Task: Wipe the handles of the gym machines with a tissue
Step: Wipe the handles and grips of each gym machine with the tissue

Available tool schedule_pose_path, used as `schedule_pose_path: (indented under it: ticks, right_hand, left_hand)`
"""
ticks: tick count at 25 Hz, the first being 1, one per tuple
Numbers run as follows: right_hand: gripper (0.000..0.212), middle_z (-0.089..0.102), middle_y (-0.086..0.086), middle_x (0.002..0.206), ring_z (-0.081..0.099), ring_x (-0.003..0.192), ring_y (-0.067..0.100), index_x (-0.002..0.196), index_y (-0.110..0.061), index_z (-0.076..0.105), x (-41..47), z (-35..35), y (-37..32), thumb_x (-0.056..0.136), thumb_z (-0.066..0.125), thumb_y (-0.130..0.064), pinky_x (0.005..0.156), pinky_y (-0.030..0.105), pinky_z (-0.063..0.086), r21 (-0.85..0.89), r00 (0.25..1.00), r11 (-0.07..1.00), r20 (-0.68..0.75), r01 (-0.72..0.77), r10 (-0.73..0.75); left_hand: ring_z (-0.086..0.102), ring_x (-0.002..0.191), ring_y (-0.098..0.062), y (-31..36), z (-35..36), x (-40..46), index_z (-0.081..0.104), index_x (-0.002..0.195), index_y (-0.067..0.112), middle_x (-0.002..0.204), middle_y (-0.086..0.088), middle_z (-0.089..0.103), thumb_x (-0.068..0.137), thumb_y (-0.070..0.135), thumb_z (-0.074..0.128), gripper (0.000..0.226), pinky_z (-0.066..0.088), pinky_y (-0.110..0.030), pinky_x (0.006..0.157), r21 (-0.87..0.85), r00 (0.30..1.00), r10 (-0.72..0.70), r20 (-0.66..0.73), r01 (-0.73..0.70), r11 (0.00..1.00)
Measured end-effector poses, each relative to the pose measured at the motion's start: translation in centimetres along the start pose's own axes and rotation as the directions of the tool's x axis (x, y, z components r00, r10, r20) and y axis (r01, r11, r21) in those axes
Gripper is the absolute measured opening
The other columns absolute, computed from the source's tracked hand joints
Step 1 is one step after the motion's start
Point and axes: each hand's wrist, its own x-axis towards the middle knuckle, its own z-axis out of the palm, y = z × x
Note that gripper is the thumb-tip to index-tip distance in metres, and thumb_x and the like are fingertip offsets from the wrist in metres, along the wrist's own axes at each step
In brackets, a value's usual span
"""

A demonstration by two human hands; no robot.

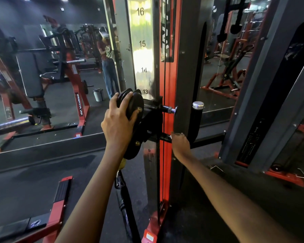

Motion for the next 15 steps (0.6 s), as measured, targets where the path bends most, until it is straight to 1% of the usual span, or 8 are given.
schedule_pose_path:
  ticks: [3, 5, 7, 8, 9, 11, 13, 15]
  right_hand:
    - [0.038, 0.054, 0.020, 0.130, 0.049, 0.124, 0.031, 0.128, 0.001, 0.050, -0.9, 1.2, 3.0, 0.091, 0.052, -0.010, 0.111, 0.040, 0.031, -0.312, 0.984, 0.934, 0.017, 0.173, -0.176]
    - [0.052, 0.041, 0.024, 0.141, 0.037, 0.134, 0.034, 0.135, 0.004, 0.041, -2.5, 2.3, 4.1, 0.088, 0.058, -0.011, 0.117, 0.045, 0.018, -0.472, 0.986, 0.870, -0.007, 0.142, -0.165]
    - [0.044, 0.055, 0.021, 0.128, 0.053, 0.120, 0.031, 0.126, 0.003, 0.052, -1.7, 2.0, 2.1, 0.085, 0.064, -0.010, 0.112, 0.040, 0.029, -0.286, 0.999, 0.957, 0.006, 0.046, -0.046]
    - [0.029, 0.063, 0.015, 0.113, 0.060, 0.106, 0.026, 0.116, 0.001, 0.059, -0.5, 1.6, 0.3, 0.089, 0.059, -0.008, 0.104, 0.035, 0.041, -0.064, 0.998, 0.996, 0.011, -0.058, 0.059]
    - [0.016, 0.064, 0.010, 0.094, 0.061, 0.088, 0.021, 0.102, -0.001, 0.062, 0.8, 1.0, -0.9, 0.093, 0.050, -0.005, 0.087, 0.031, 0.049, 0.158, 0.990, 0.980, -0.050, -0.123, 0.132]
    - [0.030, 0.053, 0.005, 0.066, 0.052, 0.061, 0.016, 0.071, -0.009, 0.055, 2.7, -0.2, -1.7, 0.092, 0.038, 0.004, 0.061, 0.036, 0.046, 0.531, 0.970, 0.827, -0.035, -0.185, 0.240]
    - [0.034, 0.057, 0.005, 0.068, 0.058, 0.063, 0.020, 0.070, -0.014, 0.055, 2.1, 0.1, -0.5, 0.093, 0.037, 0.004, 0.059, 0.034, 0.047, 0.472, 0.995, 0.877, -0.001, -0.086, 0.098]
    - [0.023, 0.065, 0.008, 0.105, 0.064, 0.098, 0.023, 0.105, -0.007, 0.064, -0.2, 1.4, 1.7, 0.096, 0.042, -0.004, 0.083, 0.028, 0.051, 0.176, 0.997, 0.982, 0.023, 0.073, -0.078]
  left_hand:
    - [0.057, 0.111, -0.036, 0.2, -0.1, -0.3, 0.047, 0.141, 0.029, 0.145, -0.011, 0.043, 0.092, 0.036, 0.062, 0.051, 0.051, -0.049, 0.076, -0.013, 1.000, -0.004, 0.003, 0.004, 1.000]
    - [0.059, 0.108, -0.037, 0.1, 0.0, -0.3, 0.048, 0.141, 0.028, 0.144, -0.012, 0.045, 0.092, 0.036, 0.063, 0.051, 0.052, -0.048, 0.074, -0.018, 1.000, 0.012, -0.007, -0.012, 1.000]
    - [0.059, 0.108, -0.037, -0.1, 0.0, 0.0, 0.049, 0.140, 0.028, 0.143, -0.012, 0.046, 0.092, 0.035, 0.063, 0.051, 0.053, -0.048, 0.074, -0.021, 1.000, 0.017, -0.016, -0.017, 1.000]
    - [0.059, 0.107, -0.037, -0.1, 0.0, 0.1, 0.049, 0.140, 0.028, 0.142, -0.012, 0.046, 0.092, 0.035, 0.064, 0.051, 0.053, -0.048, 0.074, -0.023, 1.000, 0.019, -0.018, -0.019, 1.000]
    - [0.059, 0.107, -0.036, -0.2, 0.0, 0.2, 0.049, 0.140, 0.028, 0.142, -0.012, 0.047, 0.092, 0.035, 0.064, 0.051, 0.053, -0.048, 0.074, -0.027, 1.000, 0.023, -0.021, -0.024, 0.999]
    - [0.059, 0.108, -0.036, -0.3, 0.0, 0.2, 0.050, 0.140, 0.027, 0.142, -0.012, 0.047, 0.091, 0.035, 0.064, 0.052, 0.052, -0.047, 0.075, -0.031, 0.999, 0.026, -0.026, -0.027, 0.999]
    - [0.059, 0.109, -0.035, -0.3, 0.0, 0.1, 0.049, 0.140, 0.028, 0.142, -0.012, 0.047, 0.091, 0.036, 0.064, 0.052, 0.052, -0.047, 0.076, -0.024, 0.999, 0.015, -0.031, -0.016, 1.000]
    - [0.059, 0.109, -0.034, -0.3, 0.1, 0.0, 0.049, 0.141, 0.029, 0.143, -0.010, 0.046, 0.092, 0.037, 0.064, 0.052, 0.052, -0.047, 0.075, -0.017, 1.000, 0.009, -0.023, -0.010, 1.000]
